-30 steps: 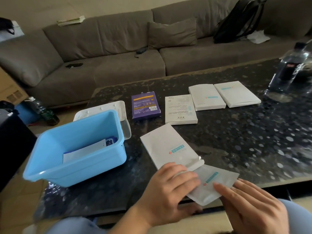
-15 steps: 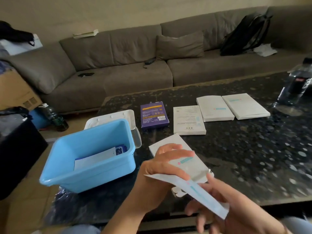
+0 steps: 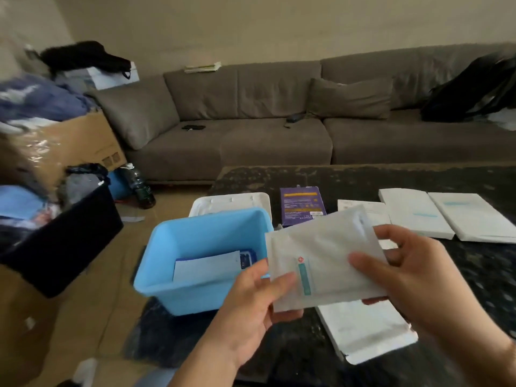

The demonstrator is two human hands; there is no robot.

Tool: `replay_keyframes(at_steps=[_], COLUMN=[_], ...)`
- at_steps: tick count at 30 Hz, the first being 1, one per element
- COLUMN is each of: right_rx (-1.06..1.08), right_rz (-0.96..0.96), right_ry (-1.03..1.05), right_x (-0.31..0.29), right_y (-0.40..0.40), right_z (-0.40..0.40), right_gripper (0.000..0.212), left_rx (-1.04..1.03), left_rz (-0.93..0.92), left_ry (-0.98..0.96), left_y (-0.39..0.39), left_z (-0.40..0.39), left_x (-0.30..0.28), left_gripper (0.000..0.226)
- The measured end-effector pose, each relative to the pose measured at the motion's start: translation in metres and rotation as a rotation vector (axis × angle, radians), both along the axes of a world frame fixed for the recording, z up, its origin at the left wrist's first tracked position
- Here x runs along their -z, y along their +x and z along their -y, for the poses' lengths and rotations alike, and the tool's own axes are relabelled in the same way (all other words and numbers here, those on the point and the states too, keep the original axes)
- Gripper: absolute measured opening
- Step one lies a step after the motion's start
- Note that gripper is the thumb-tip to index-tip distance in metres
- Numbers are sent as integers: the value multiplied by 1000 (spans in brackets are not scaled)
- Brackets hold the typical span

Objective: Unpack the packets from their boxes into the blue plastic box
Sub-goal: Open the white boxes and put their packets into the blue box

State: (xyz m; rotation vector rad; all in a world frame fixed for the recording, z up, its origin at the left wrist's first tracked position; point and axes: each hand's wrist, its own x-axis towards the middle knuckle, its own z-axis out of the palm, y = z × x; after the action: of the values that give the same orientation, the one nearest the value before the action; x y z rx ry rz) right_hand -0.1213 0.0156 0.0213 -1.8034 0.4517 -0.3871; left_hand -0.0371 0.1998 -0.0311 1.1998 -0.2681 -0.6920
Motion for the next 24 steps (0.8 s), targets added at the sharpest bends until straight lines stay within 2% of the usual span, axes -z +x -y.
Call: replay_keyframes(at_steps=[2,7,8,11,13,15,17,21,24], right_rx=[-56,-143,-161,-271,-369,-423,-462,-554,-601], right_rz=[-26,-6,-18,-80,-160,-237,-297,-468,-546], right_ry=[-63,-102,-113,-41,-35,-114,-192,-305,-381], right_x=[-10,-31,-35,-41,-39,-31,-19,8,24], right_y=[8,46,58,97,122,145,164,189,200], right_z=[-5,-16,-20,-33,-46,-59,-71,-86,-90], right_gripper=[27,54,52,23,11,9,9,10,9], left_rx=[-40,-215,-294,-523,-567,-497,-398,-171,-12], left_rz=[23,64,115,374,536,642,730,1014,1205], left_ry=[33,44,96,308,465,685,940,1436,1691], left_y=[3,13,21,57,86,111,129,141,148], left_z=[-4,-26,-34,-64,-87,-108,-122,-121,-108], left_x=[1,-15,-20,-34,-43,-50,-51,-38,-20], left_gripper=[47,53,57,62,42,24,19,18,26])
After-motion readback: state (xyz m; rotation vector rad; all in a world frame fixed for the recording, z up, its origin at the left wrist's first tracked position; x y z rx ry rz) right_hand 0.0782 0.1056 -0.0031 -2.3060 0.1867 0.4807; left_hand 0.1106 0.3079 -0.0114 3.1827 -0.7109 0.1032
